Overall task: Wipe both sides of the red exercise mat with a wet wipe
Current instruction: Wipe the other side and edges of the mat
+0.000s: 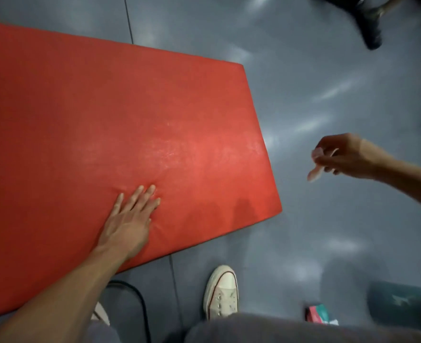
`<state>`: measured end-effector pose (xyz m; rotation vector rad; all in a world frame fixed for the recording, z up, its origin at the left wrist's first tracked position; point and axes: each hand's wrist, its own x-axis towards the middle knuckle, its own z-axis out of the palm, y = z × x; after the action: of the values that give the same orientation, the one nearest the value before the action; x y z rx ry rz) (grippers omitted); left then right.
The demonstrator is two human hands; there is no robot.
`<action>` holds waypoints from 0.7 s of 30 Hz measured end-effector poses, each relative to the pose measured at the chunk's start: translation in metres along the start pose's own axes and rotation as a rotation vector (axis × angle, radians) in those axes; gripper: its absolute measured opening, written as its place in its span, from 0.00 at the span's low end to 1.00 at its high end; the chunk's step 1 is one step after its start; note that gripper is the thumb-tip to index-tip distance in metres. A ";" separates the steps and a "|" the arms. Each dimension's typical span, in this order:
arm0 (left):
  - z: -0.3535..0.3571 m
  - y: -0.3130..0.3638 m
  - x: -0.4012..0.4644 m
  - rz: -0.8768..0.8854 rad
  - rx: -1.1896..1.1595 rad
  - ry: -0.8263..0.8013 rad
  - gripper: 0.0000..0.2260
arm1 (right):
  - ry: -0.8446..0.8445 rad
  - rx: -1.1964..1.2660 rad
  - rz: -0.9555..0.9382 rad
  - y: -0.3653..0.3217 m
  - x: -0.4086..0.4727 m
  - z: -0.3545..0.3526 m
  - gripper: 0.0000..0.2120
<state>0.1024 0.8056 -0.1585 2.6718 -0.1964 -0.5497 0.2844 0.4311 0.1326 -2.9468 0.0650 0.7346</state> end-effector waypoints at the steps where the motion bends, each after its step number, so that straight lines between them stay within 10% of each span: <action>1: 0.004 -0.001 -0.001 0.023 0.045 0.044 0.27 | 0.005 -0.014 0.009 0.013 0.003 0.013 0.06; 8: 0.016 0.013 -0.002 0.053 0.148 0.197 0.29 | -0.163 -0.016 0.018 0.098 0.030 0.179 0.07; 15: 0.015 0.026 0.015 0.020 0.140 0.303 0.25 | 0.308 0.280 0.369 0.110 0.051 0.261 0.12; 21: -0.016 0.038 0.071 0.192 0.175 0.296 0.22 | 0.220 0.214 -0.210 0.035 0.020 0.303 0.09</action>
<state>0.1713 0.7622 -0.1539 2.8194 -0.4261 -0.0774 0.1583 0.4296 -0.1461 -2.7604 -0.1375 0.3509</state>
